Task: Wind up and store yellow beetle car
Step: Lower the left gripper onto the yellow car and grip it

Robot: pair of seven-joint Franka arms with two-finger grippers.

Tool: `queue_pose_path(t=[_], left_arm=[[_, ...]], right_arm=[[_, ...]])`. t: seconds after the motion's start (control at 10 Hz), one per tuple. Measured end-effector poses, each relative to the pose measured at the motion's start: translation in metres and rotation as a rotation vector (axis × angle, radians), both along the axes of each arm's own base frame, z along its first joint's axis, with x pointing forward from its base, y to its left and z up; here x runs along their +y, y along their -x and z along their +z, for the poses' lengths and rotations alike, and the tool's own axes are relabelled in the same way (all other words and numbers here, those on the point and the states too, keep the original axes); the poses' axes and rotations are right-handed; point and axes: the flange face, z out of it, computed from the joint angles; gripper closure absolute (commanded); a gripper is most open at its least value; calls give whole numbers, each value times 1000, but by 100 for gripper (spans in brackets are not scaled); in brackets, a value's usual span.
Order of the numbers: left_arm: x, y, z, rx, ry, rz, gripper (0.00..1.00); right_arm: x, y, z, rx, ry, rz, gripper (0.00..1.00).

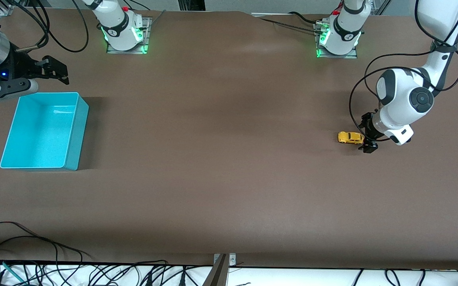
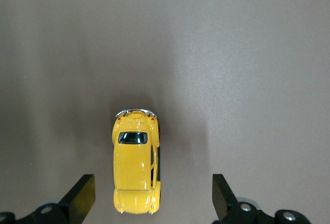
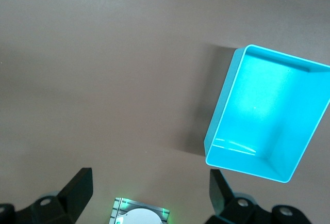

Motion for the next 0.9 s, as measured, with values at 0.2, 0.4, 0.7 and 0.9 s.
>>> queue_pose_path(t=[0.2, 0.4, 0.7, 0.9], left_arm=[[0, 2, -17, 11, -2, 17, 0], [0, 6, -32, 37, -2, 19, 7], [0, 8, -42, 48, -3, 19, 81], [0, 8, -42, 47, -3, 20, 100]], right_arm=[[0, 0, -1, 1, 0, 1, 0], [3, -1, -2, 3, 0, 5, 0], [5, -2, -4, 7, -1, 9, 0], [5, -2, -4, 7, -1, 9, 0]])
